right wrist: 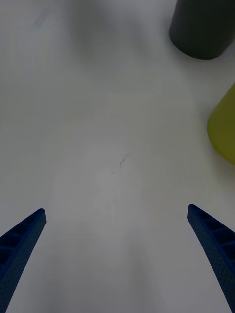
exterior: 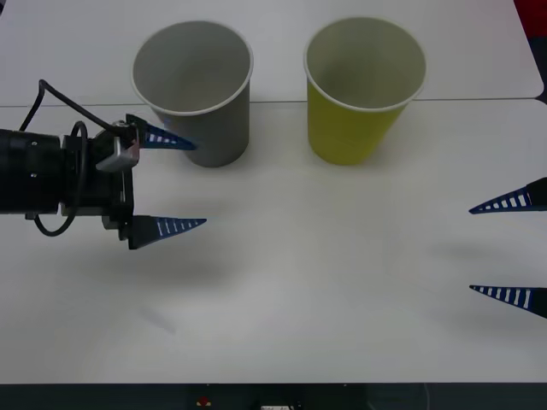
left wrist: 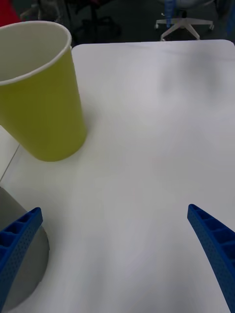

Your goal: Put the can into the green bin and the plastic bottle into the gray bin

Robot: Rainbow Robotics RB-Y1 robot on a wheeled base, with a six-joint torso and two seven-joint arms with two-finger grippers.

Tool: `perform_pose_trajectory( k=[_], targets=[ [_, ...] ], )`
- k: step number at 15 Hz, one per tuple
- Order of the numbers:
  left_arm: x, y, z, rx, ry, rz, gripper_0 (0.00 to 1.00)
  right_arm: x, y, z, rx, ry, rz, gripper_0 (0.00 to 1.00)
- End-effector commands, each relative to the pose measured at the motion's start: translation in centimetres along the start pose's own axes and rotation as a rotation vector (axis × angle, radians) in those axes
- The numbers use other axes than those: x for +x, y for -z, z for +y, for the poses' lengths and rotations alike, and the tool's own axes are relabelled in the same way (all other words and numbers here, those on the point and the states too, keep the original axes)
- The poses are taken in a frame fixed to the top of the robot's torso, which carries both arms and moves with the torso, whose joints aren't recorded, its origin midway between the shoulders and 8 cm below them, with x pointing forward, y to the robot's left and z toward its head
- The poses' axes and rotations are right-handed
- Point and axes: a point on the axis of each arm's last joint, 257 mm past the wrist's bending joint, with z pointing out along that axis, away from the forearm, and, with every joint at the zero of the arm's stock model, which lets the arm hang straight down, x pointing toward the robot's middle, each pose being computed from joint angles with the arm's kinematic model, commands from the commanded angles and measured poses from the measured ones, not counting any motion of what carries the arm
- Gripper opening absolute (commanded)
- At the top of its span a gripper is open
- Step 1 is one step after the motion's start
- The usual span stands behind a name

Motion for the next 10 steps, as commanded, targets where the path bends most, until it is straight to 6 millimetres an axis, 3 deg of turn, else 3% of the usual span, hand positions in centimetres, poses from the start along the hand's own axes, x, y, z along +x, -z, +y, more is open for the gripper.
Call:
perform_pose_trajectory(
  k=[1,7,10],
  targets=[
    [2.5,1.8,-1.9,0.000,-0.015,0.031,1.00,0.0,0.0,0.0,0.000,0.000,0.000,1.00],
    [6.4,5.8,-5.1,0.037,-0.027,0.096,1.00,0.0,0.0,0.0,0.000,0.000,0.000,1.00],
    [7.9,8.1,-5.7,0.034,-0.018,0.139,1.00,0.0,0.0,0.0,0.000,0.000,0.000,1.00]
  ],
)
